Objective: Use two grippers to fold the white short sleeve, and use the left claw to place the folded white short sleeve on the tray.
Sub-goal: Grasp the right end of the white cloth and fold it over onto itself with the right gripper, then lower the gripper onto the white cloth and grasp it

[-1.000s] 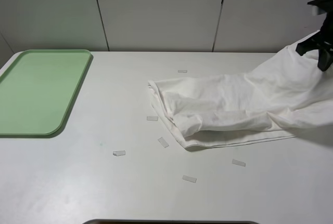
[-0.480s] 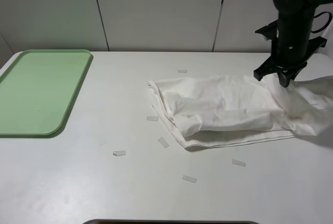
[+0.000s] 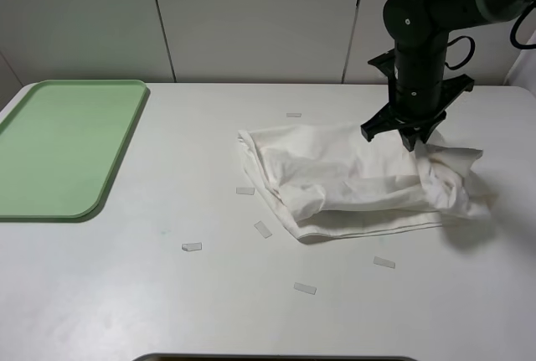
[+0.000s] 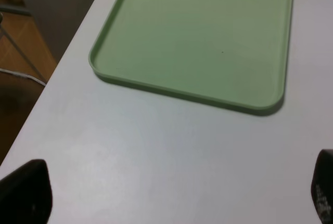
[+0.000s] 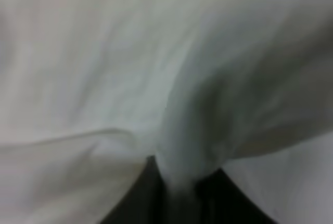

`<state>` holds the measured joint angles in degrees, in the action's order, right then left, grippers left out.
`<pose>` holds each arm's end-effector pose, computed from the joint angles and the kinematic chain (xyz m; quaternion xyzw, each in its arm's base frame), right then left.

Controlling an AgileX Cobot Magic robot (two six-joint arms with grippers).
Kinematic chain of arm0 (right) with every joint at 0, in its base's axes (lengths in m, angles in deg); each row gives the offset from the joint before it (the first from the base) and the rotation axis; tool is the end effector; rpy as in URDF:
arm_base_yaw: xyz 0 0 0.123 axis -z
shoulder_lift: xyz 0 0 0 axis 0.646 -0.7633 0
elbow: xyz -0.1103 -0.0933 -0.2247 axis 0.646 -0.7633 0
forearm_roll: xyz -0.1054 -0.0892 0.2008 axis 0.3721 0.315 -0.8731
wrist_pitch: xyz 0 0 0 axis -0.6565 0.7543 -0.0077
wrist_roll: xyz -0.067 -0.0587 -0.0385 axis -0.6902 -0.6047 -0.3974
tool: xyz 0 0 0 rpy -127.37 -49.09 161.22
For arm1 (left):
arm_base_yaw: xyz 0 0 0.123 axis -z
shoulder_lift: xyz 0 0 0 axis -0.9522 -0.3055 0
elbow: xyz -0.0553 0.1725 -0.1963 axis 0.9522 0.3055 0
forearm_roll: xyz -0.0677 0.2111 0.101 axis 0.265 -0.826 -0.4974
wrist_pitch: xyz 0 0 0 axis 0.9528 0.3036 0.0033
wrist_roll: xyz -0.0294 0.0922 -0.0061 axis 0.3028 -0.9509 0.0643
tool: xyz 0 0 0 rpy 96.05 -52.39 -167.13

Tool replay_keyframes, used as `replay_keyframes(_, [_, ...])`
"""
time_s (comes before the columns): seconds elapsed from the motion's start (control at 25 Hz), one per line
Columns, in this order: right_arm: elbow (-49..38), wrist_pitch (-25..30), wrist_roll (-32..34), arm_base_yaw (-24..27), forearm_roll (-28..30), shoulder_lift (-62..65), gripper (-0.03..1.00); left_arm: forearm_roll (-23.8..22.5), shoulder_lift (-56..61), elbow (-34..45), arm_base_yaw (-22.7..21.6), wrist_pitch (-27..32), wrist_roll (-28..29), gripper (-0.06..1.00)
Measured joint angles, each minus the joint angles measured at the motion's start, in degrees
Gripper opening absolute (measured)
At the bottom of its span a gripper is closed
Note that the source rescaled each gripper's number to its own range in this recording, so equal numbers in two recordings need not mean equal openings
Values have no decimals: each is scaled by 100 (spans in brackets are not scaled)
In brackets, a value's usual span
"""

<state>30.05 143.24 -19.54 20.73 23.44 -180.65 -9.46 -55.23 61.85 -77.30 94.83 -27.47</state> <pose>0.3579 0.0930 0.1473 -0.1438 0.9754 -0.1608 0.0455 0.0098 0.0146 0.2662 -0.1139 0.8478 0.0593 0.5146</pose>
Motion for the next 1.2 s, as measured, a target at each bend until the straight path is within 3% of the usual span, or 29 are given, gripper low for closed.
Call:
replay_keyframes(0.08, [0,-11,39,-101,-75,0,21,0,0,0,0,0,0,100])
replay_keyframes(0.12, [0,-4,64,-145,-159,0,49,0,0,0,0,0,0,100])
replay_keyframes(0.16, [0,-4,64,-145,-159,0,49,0,0,0,0,0,0,100])
replay_keyframes(0.2, [0,19,84,-162,-178,0,79,0,0,0,0,0,0,100])
replay_keyframes(0.28, [0,46,84,-166,-166,0,94,0,0,0,0,0,0,100])
replay_keyframes(0.44, [0,163,6,-166,-126,34,99,0,0,0,0,0,0,100])
replay_keyframes(0.96, [0,732,-142,-166,-265,1281,100,0,0,0,0,0,4,100])
replay_keyframes(1.2, [-4,1049,-553,-166,-982,2297,100,0,0,0,0,0,4,100])
